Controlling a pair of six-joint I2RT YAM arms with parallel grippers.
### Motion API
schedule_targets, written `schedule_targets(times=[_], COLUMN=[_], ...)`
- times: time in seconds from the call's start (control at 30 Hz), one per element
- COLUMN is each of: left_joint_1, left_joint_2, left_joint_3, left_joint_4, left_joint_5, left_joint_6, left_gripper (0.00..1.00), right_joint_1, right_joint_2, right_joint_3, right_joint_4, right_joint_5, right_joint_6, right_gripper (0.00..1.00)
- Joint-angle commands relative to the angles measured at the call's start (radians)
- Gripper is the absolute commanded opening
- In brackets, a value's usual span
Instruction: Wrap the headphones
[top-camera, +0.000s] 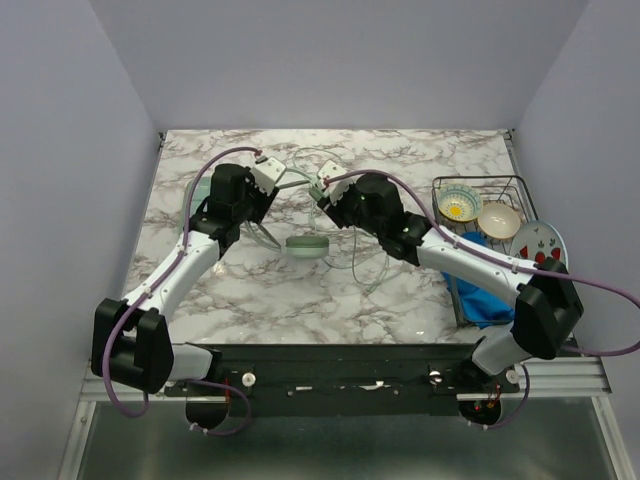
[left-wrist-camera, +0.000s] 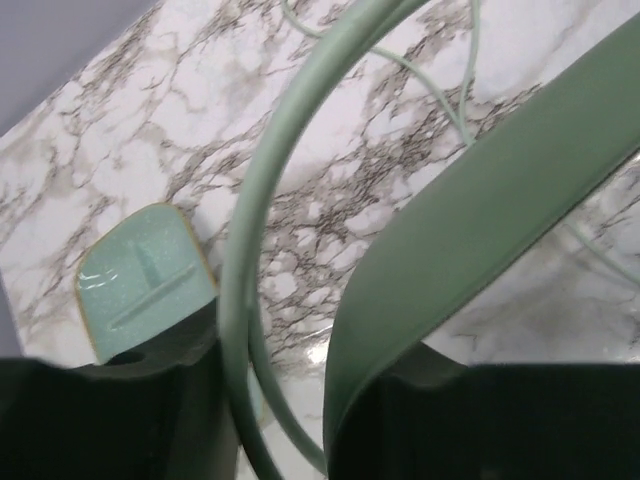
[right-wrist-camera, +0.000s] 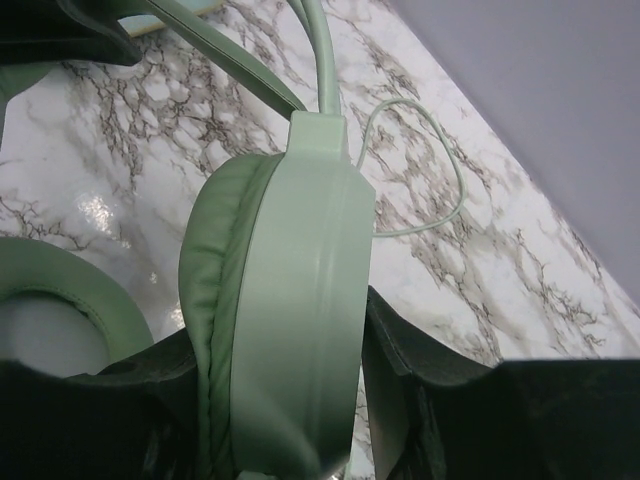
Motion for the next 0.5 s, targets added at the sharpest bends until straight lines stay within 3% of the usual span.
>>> schedule_targets(times=[0.0, 0.07, 0.17, 0.3, 0.4, 0.47], left_joint_1=[0.001, 0.001, -0.001, 0.001, 0.004, 0.025], left_joint_2=[-0.029, -0.036, -0.039, -0.044, -0.026, -0.003], left_joint_3=[-0.005, 0.001, 0.027, 0.076, 0.142, 0.185], left_joint_4=[0.015, 0.008, -0.020, -0.051, -0.100, -0.149], left_joint_5=[0.040, 0.056, 0.063, 0.028, -0.033, -0.079], left_joint_6=[-0.047, -0.065, -0.107, -0.173, -0.220, -0.251], left_gripper=[0.17, 0.01, 0.00, 0.00, 0.00, 0.00], right_joint_1=[0.000, -0.002, 0.000, -0.002, -0.002, -0.002], right_joint_2=[-0.029, -0.014, 0.017, 0.006, -0.032, -0.062], right_joint_3=[0.030, 0.039, 0.079, 0.124, 0.137, 0.133], right_joint_4=[0.043, 0.045, 0.037, 0.036, 0.031, 0.027], right_joint_5=[-0.010, -0.019, -0.030, -0.068, -0.142, -0.171], right_joint_6=[0.026, 0.021, 0.026, 0.044, 0.050, 0.057], right_gripper=[0.01, 0.01, 0.02, 0.70, 0.93, 1.00])
